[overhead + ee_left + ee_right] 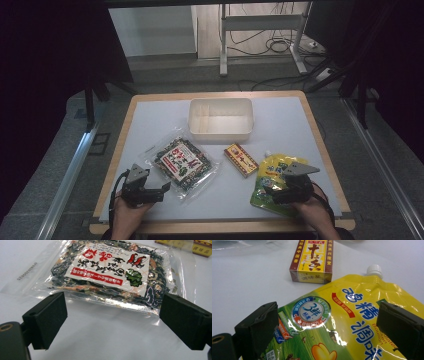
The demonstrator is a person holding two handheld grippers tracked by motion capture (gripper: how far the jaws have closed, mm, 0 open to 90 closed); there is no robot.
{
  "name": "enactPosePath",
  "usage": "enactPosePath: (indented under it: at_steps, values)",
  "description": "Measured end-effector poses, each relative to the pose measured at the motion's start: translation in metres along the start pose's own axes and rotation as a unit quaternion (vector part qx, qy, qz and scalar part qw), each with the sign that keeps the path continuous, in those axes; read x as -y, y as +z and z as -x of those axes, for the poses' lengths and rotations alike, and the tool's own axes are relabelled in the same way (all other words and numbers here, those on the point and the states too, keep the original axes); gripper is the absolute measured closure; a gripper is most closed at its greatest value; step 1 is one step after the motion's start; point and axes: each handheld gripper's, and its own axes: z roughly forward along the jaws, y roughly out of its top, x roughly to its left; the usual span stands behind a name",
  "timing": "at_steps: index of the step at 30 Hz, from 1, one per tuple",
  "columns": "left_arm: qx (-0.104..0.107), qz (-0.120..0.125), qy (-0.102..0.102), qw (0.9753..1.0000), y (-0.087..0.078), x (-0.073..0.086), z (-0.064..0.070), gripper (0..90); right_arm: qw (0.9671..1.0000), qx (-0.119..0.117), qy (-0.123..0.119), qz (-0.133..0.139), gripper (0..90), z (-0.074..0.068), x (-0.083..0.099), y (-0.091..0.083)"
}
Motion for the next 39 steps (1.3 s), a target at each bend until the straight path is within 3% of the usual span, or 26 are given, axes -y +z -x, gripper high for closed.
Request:
enactPosePath:
  at_steps: [22,25,32,34,35,39]
  values:
    - [0.018,-0.01,0.008,0.9998,0.002,0.0,0.002,15.6,1.0,-0.004,-0.004,0.006,4.1,-0.003,-0.001,0.0]
    - [0.017,-0.014,0.016,0.9996,0.002,0.0,0.005,20.1,1.0,-0.003,-0.005,0.006,4.2,-0.003,-0.001,0.0]
    - [0.052,-0.022,0.044,0.9975,0.009,-0.01,0.022,36.3,0.9999,0.001,-0.013,0.003,4.3,-0.007,-0.002,0.001]
    - [0.057,-0.023,0.042,0.9972,0.011,-0.012,0.023,42.1,0.9999,0.0,-0.015,0.004,4.3,-0.008,-0.002,0.002]
    - [0.071,-0.026,0.032,0.9966,0.013,-0.014,0.024,45.8,0.9998,0.001,-0.018,0.005,4.3,-0.008,-0.002,0.002]
    - [0.092,-0.026,0.031,0.995,0.019,-0.02,0.024,58.3,0.9997,0.0,-0.022,0.011,4.3,-0.01,-0.003,0.002]
